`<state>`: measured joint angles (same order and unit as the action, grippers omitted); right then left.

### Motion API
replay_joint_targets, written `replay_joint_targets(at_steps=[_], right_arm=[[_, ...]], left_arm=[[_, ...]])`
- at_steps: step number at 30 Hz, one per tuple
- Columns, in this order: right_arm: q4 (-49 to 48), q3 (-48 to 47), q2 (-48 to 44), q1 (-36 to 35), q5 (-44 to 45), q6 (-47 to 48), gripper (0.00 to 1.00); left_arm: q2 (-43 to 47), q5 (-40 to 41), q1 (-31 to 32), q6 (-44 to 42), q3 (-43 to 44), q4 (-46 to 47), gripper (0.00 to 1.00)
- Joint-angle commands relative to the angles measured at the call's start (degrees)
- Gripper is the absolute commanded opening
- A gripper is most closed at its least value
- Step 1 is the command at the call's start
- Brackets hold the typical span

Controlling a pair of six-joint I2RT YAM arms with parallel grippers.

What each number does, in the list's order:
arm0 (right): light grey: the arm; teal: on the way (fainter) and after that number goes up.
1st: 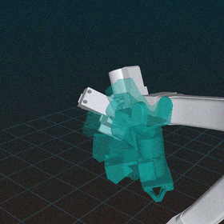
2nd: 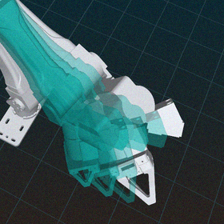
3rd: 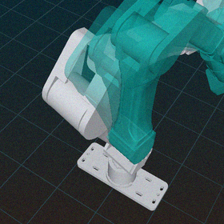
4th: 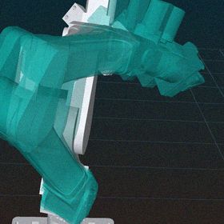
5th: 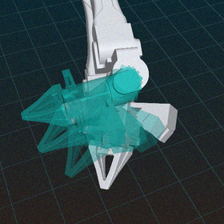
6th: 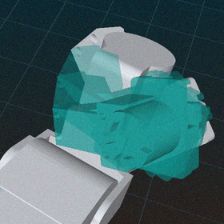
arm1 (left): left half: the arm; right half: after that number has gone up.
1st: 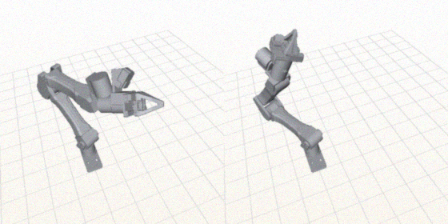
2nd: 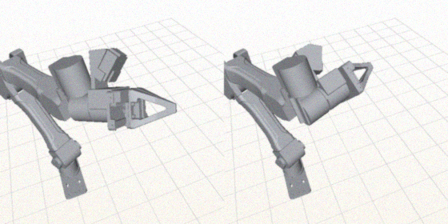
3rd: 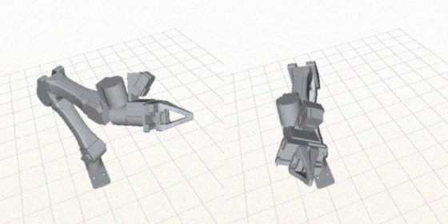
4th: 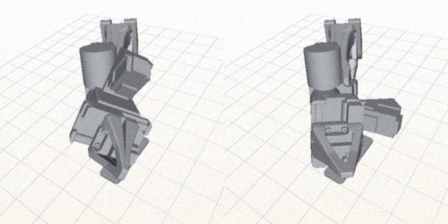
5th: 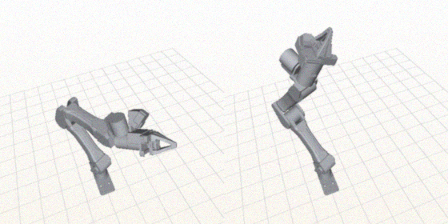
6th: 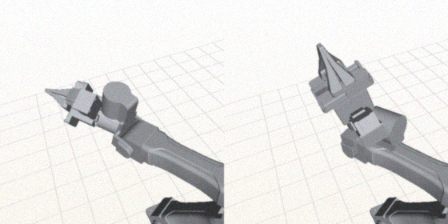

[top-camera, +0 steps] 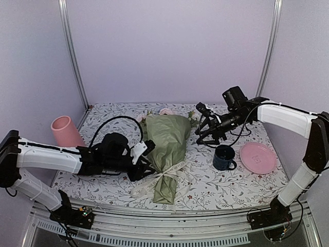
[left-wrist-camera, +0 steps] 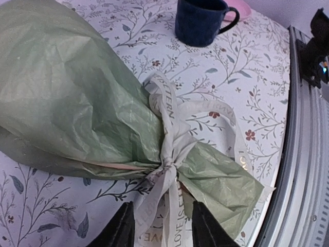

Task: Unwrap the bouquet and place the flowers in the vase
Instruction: Hold the tied bouquet at the center of the board.

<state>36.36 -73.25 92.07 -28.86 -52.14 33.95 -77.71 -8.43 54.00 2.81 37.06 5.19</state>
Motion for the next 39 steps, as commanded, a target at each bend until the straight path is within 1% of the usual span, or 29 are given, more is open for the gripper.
replay_joint_targets(at_steps=[1,4,6,9,11,12,16,19,22,24,27,30,34,37,39], right_arm=[[1.7,-3.7,3.7,-0.8,-0.9,0.4,0.69],[0.6,-4.0,5.3,-0.8,-1.4,-0.7,0.68],[0.5,-4.0,5.8,-0.8,-1.5,-1.2,0.68],[0.8,-3.6,6.3,-0.9,-1.0,-0.9,0.68],[0.5,-3.2,6.2,-0.9,-0.8,-0.7,0.68],[0.3,-2.9,6.1,-0.9,-0.8,-0.6,0.68],[0.0,-2.4,6.4,-0.8,-1.3,-0.8,0.68],[-0.1,-2.1,6.4,-0.9,-1.2,-0.9,0.68],[-0.1,-2.0,6.0,-0.8,-1.2,-0.9,0.68],[-0.2,-1.8,5.8,-0.8,-1.1,-0.9,0.68],[-0.3,-1.3,5.7,-0.8,-1.2,-0.9,0.68],[-0.2,-1.1,5.6,-0.8,-1.3,-0.8,0.68],[-0.2,-1.0,5.8,-0.8,-1.3,-0.7,0.68],[-0.3,-0.7,5.7,-0.8,-1.5,-0.7,0.67],[-0.3,-0.4,5.7,-0.8,-1.5,-0.7,0.68]], left_arm=[[-4.6,-2.3,0.3,1.7,-0.2,0.1,0.36],[-9.0,1.0,0.2,1.6,1.8,-0.1,0.28],[-10.2,1.9,0.1,1.6,2.1,1.5,0.26],[-11.7,-0.5,-0.1,0.8,2.0,3.4,0.29],[-12.9,0.0,-0.1,0.8,2.1,3.9,0.33],[-13.4,0.1,-0.1,0.6,2.2,4.0,0.33],[-14.9,1.1,-0.1,0.1,2.9,5.0,0.32],[-15.2,2.5,-0.1,-0.1,3.8,5.2,0.29],[-14.1,2.7,-0.1,-0.9,4.6,4.6,0.28],[-11.8,2.3,-0.1,-1.7,3.8,5.2,0.28],[-8.4,1.5,-0.6,-2.8,1.3,7.8,0.35],[-9.7,-0.8,-1.5,-4.1,2.0,6.4,0.40],[-12.5,-1.6,-1.4,-5.7,3.7,4.0,0.41],[-13.4,-3.0,-1.4,-6.5,4.1,2.7,0.45],[-13.8,-0.1,-1.3,-6.7,4.0,1.3,0.45]])
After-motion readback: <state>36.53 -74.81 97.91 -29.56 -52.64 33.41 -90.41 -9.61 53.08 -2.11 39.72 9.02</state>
